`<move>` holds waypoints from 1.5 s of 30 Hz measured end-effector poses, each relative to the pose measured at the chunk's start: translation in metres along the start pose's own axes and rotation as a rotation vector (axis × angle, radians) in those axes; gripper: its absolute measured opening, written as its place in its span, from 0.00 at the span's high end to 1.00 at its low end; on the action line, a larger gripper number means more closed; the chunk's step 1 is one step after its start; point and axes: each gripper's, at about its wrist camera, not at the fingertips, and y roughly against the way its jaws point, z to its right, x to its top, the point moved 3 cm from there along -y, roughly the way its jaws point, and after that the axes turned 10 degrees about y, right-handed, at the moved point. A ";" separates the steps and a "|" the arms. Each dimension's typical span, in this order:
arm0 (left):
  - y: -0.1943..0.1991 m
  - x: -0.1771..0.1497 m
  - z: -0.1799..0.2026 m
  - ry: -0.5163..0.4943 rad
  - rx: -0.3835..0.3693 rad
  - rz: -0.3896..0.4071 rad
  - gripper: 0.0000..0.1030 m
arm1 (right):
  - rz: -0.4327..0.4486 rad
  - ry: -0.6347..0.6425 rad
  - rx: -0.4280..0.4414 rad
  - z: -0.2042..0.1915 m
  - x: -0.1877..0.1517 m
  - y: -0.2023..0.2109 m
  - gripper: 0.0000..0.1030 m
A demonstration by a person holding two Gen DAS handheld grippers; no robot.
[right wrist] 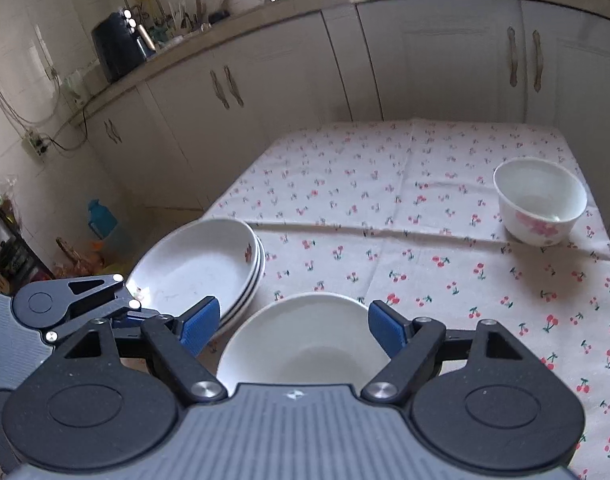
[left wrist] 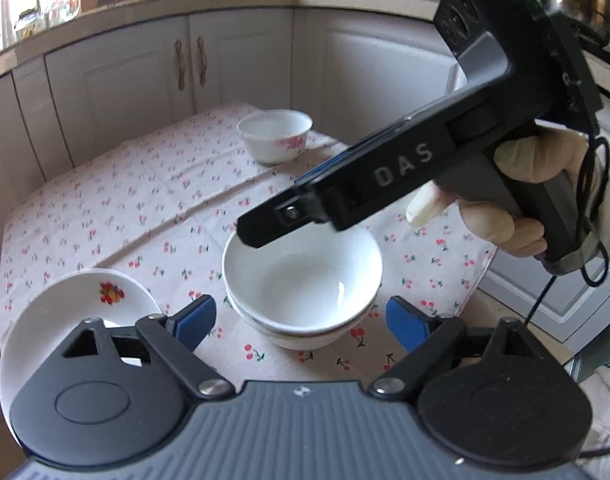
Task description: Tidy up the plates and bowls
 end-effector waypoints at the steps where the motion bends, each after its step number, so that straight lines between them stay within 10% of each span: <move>1: 0.004 0.002 0.000 -0.005 -0.003 0.009 0.08 | 0.010 0.008 -0.006 0.000 0.001 0.005 0.16; 18: -0.036 0.104 -0.010 -0.033 0.040 0.149 0.01 | 0.117 0.149 -0.372 0.084 -0.017 0.038 0.00; 45: -0.251 0.209 -0.047 0.112 -0.059 -0.110 0.08 | 0.084 0.111 -0.353 0.188 -0.007 -0.036 0.03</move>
